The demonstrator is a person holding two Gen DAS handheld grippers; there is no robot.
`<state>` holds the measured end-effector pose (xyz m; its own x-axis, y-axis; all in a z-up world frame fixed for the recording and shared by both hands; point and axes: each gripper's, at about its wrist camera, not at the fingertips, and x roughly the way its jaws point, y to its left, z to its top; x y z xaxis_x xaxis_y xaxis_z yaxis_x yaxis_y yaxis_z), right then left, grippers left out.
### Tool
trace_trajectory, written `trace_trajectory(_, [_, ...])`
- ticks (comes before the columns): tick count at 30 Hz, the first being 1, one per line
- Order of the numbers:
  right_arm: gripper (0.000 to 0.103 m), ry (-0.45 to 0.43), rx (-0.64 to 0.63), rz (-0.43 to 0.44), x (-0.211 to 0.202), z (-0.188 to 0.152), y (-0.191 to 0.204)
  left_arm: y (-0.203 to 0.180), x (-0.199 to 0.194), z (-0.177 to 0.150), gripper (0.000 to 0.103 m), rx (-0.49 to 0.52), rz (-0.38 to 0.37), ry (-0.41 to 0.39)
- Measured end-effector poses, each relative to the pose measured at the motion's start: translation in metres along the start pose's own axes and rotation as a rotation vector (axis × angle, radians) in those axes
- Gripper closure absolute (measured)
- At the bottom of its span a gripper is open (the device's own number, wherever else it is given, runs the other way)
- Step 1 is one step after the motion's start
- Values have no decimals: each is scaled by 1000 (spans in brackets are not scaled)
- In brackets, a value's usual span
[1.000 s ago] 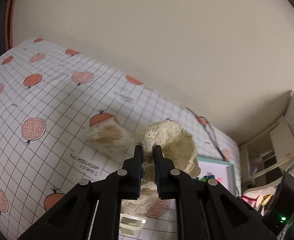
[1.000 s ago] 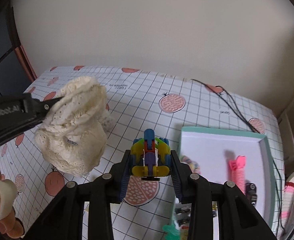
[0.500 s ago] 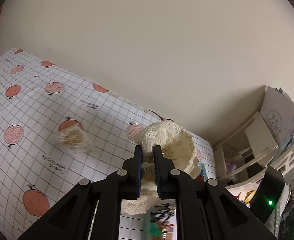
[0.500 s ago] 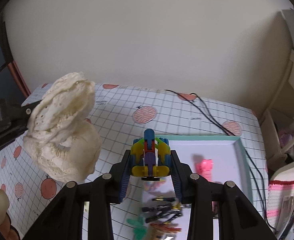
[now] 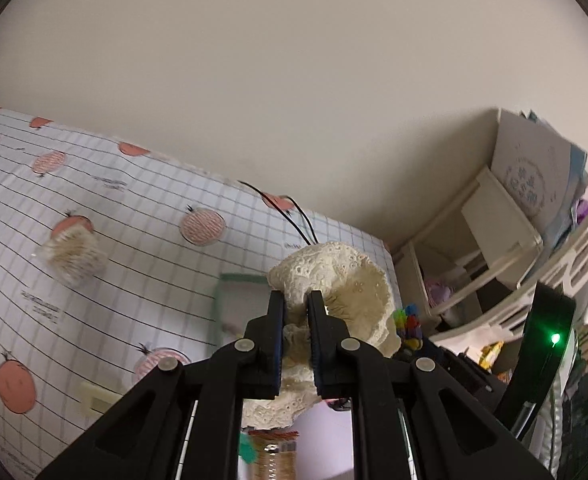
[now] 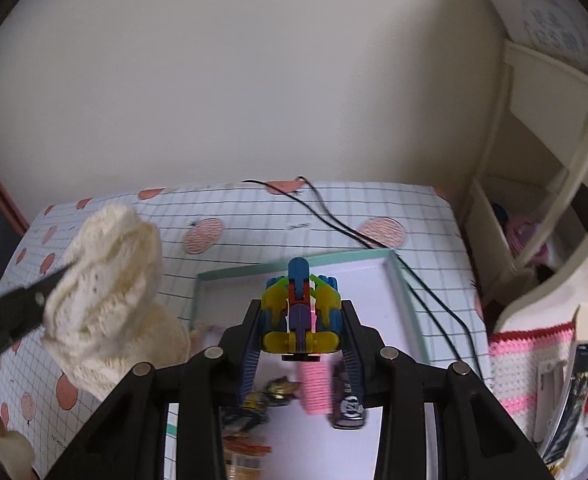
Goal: Organize objects
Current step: 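Lift and carry the block toy and lace cloth over the mint-green tray with both tools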
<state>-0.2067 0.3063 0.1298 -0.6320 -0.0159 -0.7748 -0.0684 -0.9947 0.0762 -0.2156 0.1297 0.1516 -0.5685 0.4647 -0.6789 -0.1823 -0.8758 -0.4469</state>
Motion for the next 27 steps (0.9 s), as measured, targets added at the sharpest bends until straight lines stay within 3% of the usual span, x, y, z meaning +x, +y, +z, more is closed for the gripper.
trace_trajectory(10, [64, 18, 78, -33, 5, 6, -40, -28, 32, -24, 91, 53, -14, 70])
trace_trajectory(27, [64, 155, 109, -105, 54, -14, -65, -14, 74, -43, 91, 65, 61, 118])
